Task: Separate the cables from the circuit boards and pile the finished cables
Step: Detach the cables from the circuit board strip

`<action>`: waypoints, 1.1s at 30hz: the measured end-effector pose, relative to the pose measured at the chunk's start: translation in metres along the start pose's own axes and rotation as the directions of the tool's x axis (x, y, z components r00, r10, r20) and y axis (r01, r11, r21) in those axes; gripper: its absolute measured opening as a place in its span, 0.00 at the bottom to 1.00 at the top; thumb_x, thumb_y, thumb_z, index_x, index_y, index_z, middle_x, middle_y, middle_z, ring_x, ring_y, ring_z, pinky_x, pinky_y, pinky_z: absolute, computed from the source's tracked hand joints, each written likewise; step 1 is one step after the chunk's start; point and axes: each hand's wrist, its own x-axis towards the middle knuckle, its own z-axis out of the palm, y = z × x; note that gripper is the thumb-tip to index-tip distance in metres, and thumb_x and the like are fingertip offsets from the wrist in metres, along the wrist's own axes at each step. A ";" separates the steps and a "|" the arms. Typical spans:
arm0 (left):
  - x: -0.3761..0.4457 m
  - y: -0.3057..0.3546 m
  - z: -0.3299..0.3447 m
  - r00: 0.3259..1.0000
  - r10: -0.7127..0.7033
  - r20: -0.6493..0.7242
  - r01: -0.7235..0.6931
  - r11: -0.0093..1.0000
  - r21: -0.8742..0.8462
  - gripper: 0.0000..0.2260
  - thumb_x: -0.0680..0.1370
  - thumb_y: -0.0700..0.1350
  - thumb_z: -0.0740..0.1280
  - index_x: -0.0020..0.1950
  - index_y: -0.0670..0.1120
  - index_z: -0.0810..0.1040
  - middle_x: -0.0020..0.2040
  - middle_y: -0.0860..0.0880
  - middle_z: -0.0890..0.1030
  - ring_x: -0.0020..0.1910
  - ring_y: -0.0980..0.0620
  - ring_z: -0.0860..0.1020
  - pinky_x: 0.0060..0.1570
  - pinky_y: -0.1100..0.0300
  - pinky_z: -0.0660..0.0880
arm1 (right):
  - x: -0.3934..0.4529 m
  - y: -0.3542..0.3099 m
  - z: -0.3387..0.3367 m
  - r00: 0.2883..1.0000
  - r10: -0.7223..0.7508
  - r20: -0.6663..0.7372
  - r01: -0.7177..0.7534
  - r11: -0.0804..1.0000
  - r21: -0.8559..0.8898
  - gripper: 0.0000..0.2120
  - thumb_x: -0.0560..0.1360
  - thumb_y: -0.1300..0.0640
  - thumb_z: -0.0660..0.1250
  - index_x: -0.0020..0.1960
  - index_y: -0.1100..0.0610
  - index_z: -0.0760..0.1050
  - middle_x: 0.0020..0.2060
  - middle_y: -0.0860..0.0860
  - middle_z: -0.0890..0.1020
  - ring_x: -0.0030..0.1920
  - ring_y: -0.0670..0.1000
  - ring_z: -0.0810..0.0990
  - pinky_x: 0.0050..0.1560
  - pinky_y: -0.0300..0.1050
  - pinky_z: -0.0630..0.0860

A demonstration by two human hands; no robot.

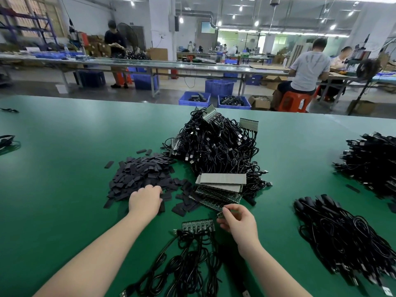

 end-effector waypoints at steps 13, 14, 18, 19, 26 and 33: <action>-0.002 0.002 -0.011 0.990 -0.001 -0.139 -0.011 0.997 -0.081 0.14 0.82 0.52 0.61 0.67 0.51 0.75 0.60 0.51 0.79 0.54 0.49 0.79 0.49 0.56 0.73 | 0.004 0.008 -0.006 0.994 0.036 0.107 -0.035 0.999 -0.020 0.03 0.78 0.62 0.70 0.51 0.60 0.79 0.35 0.54 0.86 0.39 0.50 0.86 0.40 0.39 0.81; -0.001 0.002 -0.013 0.991 0.002 -0.136 -0.013 0.997 -0.080 0.14 0.82 0.52 0.61 0.67 0.51 0.75 0.60 0.50 0.79 0.54 0.49 0.79 0.48 0.56 0.73 | 0.004 0.008 -0.006 0.993 0.036 0.110 -0.033 0.999 -0.023 0.03 0.78 0.62 0.70 0.51 0.60 0.79 0.35 0.54 0.86 0.38 0.50 0.86 0.40 0.39 0.81; -0.001 0.000 -0.017 0.992 0.000 -0.123 -0.010 0.997 -0.082 0.14 0.82 0.51 0.62 0.67 0.51 0.76 0.62 0.51 0.79 0.55 0.49 0.79 0.50 0.56 0.74 | 0.003 0.008 -0.007 0.993 0.032 0.114 -0.029 0.999 -0.029 0.03 0.78 0.62 0.71 0.51 0.60 0.79 0.35 0.55 0.86 0.38 0.50 0.86 0.40 0.39 0.80; -0.001 -0.001 -0.018 0.994 0.001 -0.114 -0.009 0.997 -0.071 0.14 0.82 0.51 0.61 0.67 0.51 0.76 0.62 0.51 0.78 0.55 0.49 0.79 0.51 0.56 0.74 | 0.003 0.008 -0.007 0.993 0.033 0.114 -0.029 0.999 -0.030 0.04 0.78 0.62 0.71 0.51 0.61 0.79 0.36 0.55 0.86 0.38 0.50 0.86 0.40 0.39 0.81; 0.003 0.000 -0.017 0.997 0.022 -0.069 -0.027 0.998 -0.064 0.14 0.82 0.51 0.61 0.67 0.52 0.75 0.63 0.52 0.78 0.57 0.51 0.79 0.54 0.56 0.74 | 0.005 0.010 -0.008 0.992 0.037 0.119 -0.030 0.998 -0.055 0.04 0.77 0.62 0.71 0.51 0.61 0.79 0.36 0.55 0.86 0.39 0.51 0.86 0.40 0.39 0.81; -0.010 0.009 -0.015 0.963 0.081 -0.256 -0.173 0.917 -0.360 0.13 0.80 0.51 0.65 0.63 0.51 0.79 0.58 0.55 0.81 0.54 0.55 0.79 0.55 0.57 0.75 | 0.010 0.011 -0.009 0.990 0.059 0.130 -0.049 0.996 -0.072 0.04 0.77 0.62 0.71 0.51 0.62 0.79 0.37 0.56 0.86 0.40 0.53 0.87 0.40 0.41 0.81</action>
